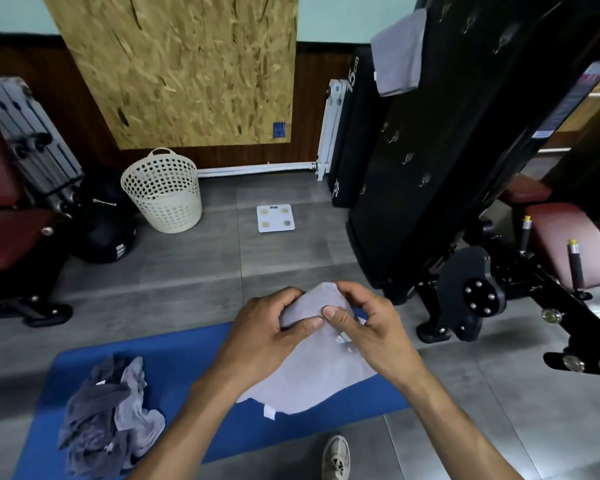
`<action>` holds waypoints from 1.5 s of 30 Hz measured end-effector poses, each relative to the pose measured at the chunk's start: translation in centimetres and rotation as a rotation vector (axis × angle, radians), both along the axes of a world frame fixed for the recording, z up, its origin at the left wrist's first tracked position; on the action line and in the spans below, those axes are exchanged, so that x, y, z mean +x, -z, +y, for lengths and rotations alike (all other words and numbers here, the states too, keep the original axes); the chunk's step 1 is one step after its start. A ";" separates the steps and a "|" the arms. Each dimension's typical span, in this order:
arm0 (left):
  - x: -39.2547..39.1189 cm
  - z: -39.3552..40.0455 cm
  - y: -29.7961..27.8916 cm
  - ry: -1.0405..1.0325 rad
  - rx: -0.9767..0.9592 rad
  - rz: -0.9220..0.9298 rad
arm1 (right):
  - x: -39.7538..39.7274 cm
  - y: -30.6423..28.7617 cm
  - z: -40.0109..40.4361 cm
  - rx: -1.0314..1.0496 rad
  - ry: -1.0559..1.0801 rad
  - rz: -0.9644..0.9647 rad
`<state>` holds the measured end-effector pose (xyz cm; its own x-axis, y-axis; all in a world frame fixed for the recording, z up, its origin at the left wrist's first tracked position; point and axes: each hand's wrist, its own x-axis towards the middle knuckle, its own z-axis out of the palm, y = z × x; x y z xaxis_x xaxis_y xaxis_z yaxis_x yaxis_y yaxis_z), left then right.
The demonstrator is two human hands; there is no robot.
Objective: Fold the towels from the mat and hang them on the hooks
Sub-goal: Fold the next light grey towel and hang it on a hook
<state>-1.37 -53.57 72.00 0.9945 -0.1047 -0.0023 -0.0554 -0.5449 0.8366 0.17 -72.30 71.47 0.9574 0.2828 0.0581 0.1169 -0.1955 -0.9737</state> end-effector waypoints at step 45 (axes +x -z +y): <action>86.4 -2.4 1.5 0.386 -0.262 0.153 | 73.2 -3.0 -7.2 0.130 0.796 -0.212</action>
